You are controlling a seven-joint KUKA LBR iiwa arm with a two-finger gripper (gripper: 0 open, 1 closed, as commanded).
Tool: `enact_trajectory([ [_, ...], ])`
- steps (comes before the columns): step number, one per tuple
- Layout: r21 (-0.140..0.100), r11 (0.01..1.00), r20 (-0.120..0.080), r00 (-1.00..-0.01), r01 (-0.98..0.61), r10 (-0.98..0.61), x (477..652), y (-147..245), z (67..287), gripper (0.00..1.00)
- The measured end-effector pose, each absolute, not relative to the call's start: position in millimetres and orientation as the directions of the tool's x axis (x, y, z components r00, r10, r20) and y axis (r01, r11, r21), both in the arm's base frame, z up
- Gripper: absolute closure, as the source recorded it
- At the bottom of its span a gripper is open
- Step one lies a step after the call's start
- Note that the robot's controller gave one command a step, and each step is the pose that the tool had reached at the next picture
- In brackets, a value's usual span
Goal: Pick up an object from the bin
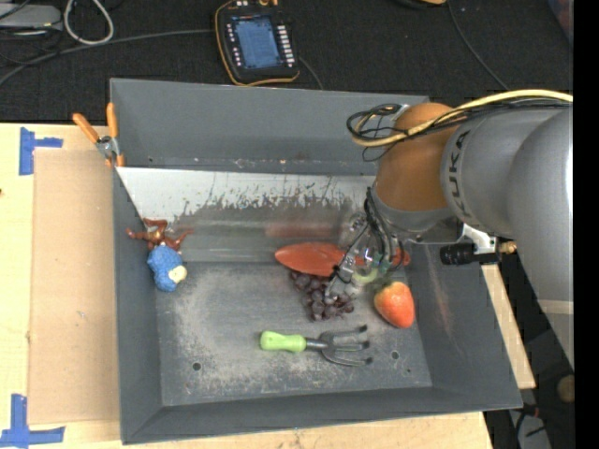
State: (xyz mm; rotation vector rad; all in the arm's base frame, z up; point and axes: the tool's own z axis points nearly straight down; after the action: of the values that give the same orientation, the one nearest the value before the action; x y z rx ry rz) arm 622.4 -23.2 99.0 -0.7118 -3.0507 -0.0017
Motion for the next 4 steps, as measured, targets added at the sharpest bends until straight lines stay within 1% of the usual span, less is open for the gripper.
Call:
enact_trajectory([
  [1,0.0,1.0,-0.008,-1.0,0.024,0.024,610.3,12.5,73.6,0.0],
  [2,0.002,0.85,-0.004,-0.85,0.527,0.527,612.8,21.1,71.9,1.0],
  [3,0.002,0.85,-0.004,-0.85,0.526,0.526,612.8,21.2,71.9,1.0],
  [4,-0.001,0.851,0.001,-0.851,0.525,0.525,610.9,21.1,80.2,1.0],
])
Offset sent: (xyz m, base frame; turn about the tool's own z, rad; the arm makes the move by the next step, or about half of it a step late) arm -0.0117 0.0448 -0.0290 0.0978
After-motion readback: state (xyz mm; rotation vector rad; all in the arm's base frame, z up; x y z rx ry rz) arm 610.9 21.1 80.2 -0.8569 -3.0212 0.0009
